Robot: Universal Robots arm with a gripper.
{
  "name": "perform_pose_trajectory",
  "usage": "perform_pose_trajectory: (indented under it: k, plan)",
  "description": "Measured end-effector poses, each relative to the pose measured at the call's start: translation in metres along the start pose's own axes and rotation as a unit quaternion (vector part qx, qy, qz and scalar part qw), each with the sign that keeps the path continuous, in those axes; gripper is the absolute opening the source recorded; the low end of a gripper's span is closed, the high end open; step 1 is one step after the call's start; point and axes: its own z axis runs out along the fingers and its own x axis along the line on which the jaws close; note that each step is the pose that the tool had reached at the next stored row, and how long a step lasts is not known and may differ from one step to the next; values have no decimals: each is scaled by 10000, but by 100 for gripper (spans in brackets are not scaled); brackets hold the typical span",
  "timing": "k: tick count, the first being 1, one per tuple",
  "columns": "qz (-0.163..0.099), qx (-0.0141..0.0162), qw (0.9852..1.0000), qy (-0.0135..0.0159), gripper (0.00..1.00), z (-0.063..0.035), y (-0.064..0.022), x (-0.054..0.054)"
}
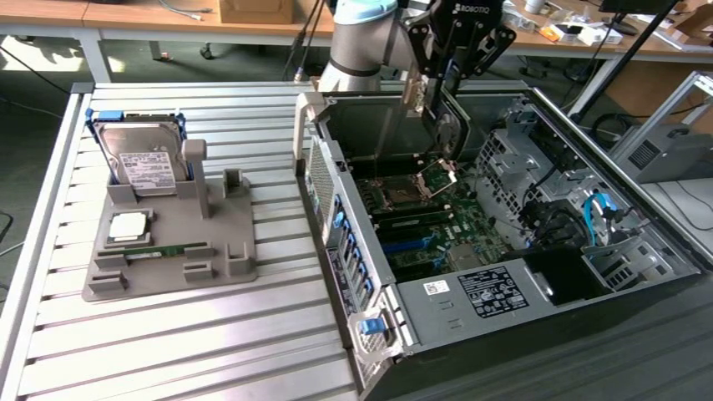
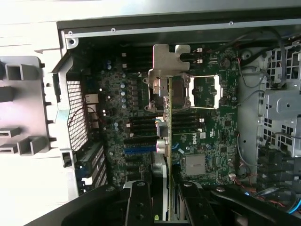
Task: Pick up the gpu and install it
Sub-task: 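Pick up the gpu and move the gpu toward the slot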
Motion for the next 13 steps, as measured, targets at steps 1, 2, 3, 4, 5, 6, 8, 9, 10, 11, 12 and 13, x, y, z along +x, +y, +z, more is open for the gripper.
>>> perform_pose_trajectory:
  k: [1,2,3,4,5,6,8,9,10,11,12,13]
  plan:
    - [0,0,10000,0,27,1,1,-7]
    - [0,0,10000,0,27,2,1,-14]
    - [0,0,10000,1,27,3,2,-28]
    - [0,0,10000,1,27,4,3,-41]
    - [0,0,10000,1,27,5,4,-50]
    - [-1,0,10000,2,27,5,4,-57]
    - [-1,0,10000,2,27,7,6,-70]
    - [-1,0,10000,2,27,7,6,-75]
    - [0,0,10000,2,27,8,7,-81]
    - [-1,0,10000,2,27,9,7,-87]
    - [-1,1,10000,2,27,9,8,-93]
    - [-1,0,10000,3,27,10,8,-98]
